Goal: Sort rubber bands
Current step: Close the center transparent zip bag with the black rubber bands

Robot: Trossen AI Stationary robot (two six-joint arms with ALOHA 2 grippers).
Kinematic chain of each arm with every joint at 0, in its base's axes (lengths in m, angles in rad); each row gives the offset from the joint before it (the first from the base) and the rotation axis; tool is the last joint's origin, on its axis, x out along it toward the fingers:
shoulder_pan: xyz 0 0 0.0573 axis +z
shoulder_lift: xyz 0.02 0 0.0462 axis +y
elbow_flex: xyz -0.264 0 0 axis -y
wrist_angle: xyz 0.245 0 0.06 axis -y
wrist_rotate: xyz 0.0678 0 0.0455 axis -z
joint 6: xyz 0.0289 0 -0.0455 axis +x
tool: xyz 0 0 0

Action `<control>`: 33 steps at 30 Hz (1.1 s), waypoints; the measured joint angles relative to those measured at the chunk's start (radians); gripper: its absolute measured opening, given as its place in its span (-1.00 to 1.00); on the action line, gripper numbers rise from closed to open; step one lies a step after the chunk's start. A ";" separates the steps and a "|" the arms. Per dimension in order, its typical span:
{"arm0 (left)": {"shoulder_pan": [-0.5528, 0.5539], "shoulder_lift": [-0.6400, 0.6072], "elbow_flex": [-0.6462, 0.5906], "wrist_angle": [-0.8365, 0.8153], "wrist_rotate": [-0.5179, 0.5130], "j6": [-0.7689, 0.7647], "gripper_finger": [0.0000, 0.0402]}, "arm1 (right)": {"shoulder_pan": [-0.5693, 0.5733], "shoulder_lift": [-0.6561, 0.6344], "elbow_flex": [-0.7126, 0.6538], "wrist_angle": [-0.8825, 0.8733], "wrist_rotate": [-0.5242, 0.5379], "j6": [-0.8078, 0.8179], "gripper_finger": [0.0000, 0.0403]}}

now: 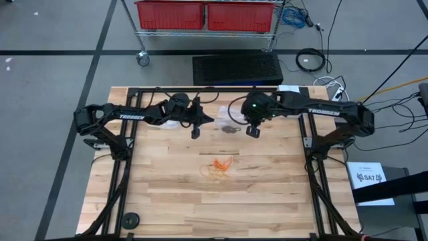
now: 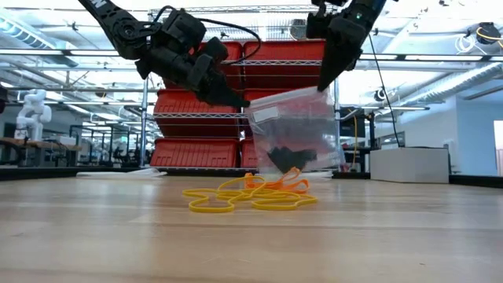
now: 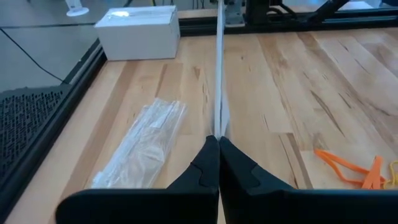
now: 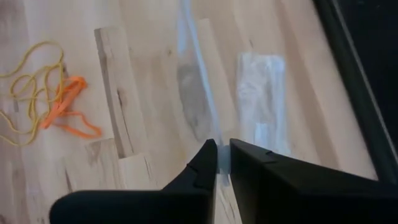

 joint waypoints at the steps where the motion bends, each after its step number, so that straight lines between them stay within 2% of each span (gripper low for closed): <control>1: 0.000 0.000 0.000 0.001 0.000 0.000 -1.00 | -0.001 -0.011 0.000 0.000 0.001 0.005 -0.90; 5: 0.005 0.000 -0.014 -0.064 -0.030 0.000 -1.00 | -0.012 -0.064 -0.005 -0.087 0.033 0.025 -0.86; 9: 0.006 -0.001 -0.008 -0.066 -0.056 0.006 -1.00 | -0.017 -0.097 -0.004 -0.099 0.094 0.054 -0.82; 12: 0.011 0.001 -0.008 -0.081 -0.056 0.006 -1.00 | -0.022 -0.122 -0.002 -0.091 0.094 0.074 -0.76; 20: 0.021 0.001 -0.007 -0.061 -0.060 0.006 -1.00 | -0.022 -0.127 -0.047 -0.060 0.080 0.194 -0.42; 25: 0.019 0.001 -0.007 -0.054 -0.060 0.030 -1.00 | -0.033 -0.158 -0.259 0.196 -0.043 0.225 -0.28; 27: 0.020 0.001 -0.007 -0.051 -0.060 0.033 -1.00 | -0.044 -0.181 -0.375 0.386 -0.081 0.227 -0.27; 30: 0.020 0.001 -0.006 -0.051 -0.060 0.034 -1.00 | -0.063 -0.207 -0.541 0.697 -0.090 0.230 -0.26; 33: 0.019 0.001 -0.006 -0.052 -0.059 0.034 -1.00 | -0.093 -0.205 -0.672 0.937 -0.097 0.234 -0.26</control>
